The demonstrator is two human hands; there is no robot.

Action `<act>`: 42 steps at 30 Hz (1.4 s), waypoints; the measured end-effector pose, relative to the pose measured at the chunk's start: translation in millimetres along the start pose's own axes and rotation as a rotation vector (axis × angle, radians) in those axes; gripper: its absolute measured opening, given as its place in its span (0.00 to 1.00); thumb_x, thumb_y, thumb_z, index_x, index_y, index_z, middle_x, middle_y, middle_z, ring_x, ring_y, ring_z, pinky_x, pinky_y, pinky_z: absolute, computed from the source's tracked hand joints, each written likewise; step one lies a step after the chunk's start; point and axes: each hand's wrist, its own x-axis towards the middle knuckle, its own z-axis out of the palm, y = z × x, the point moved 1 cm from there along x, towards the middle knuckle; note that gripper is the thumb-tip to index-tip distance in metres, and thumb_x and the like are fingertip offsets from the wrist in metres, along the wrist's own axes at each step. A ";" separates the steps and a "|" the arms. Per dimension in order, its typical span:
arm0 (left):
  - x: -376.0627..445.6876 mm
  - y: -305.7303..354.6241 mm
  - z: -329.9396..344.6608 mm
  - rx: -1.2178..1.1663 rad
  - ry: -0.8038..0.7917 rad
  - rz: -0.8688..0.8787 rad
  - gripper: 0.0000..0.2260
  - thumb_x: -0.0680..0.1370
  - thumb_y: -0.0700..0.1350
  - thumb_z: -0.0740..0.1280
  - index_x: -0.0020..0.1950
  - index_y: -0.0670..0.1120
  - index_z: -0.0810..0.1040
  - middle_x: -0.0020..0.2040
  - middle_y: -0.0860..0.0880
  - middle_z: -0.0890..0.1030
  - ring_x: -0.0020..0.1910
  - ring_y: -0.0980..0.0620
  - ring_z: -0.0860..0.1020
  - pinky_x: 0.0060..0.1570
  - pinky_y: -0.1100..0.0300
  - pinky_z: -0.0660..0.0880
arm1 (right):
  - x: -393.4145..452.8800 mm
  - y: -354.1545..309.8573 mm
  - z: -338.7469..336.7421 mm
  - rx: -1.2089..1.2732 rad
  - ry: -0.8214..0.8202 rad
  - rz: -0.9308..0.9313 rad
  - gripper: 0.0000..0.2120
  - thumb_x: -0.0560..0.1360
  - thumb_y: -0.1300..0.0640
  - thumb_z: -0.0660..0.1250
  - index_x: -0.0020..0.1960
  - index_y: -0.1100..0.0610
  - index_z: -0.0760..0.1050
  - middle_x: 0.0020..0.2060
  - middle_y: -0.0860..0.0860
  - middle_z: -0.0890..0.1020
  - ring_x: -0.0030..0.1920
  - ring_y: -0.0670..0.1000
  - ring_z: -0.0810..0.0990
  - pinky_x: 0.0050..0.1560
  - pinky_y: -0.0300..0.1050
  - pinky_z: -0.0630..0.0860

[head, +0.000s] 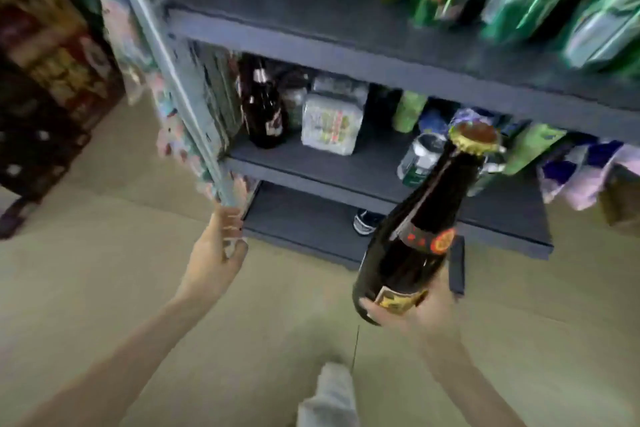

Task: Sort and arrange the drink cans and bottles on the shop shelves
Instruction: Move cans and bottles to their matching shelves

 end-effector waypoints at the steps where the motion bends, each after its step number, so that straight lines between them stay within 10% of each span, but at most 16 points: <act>1: 6.8 -31.8 16.9 0.035 -0.011 -0.011 0.18 0.73 0.30 0.63 0.60 0.44 0.68 0.50 0.47 0.76 0.48 0.45 0.77 0.50 0.52 0.72 | 9.5 35.0 16.8 -0.014 -0.015 0.022 0.45 0.51 0.54 0.83 0.62 0.50 0.64 0.52 0.40 0.81 0.53 0.37 0.79 0.51 0.29 0.72; 12: 101.0 -256.1 153.0 0.115 -0.008 0.082 0.23 0.71 0.34 0.63 0.65 0.47 0.67 0.52 0.49 0.72 0.51 0.52 0.72 0.50 0.60 0.68 | 170.7 274.3 163.1 -0.230 -0.141 -0.198 0.46 0.59 0.60 0.81 0.69 0.48 0.60 0.56 0.36 0.72 0.57 0.35 0.69 0.52 0.29 0.64; 24: 155.5 -332.2 190.2 0.227 0.076 -0.222 0.19 0.75 0.38 0.63 0.64 0.41 0.64 0.59 0.41 0.76 0.57 0.40 0.74 0.53 0.53 0.70 | 289.2 308.5 228.2 -0.121 0.050 -0.316 0.47 0.59 0.60 0.81 0.70 0.54 0.58 0.64 0.49 0.72 0.63 0.47 0.71 0.59 0.38 0.66; 42: 192.3 -356.0 198.2 0.352 0.117 -0.118 0.20 0.73 0.36 0.61 0.65 0.43 0.66 0.58 0.51 0.80 0.58 0.44 0.75 0.55 0.55 0.71 | 376.7 292.4 340.2 0.082 0.264 -0.354 0.48 0.61 0.60 0.79 0.73 0.61 0.55 0.70 0.55 0.64 0.70 0.54 0.63 0.71 0.45 0.60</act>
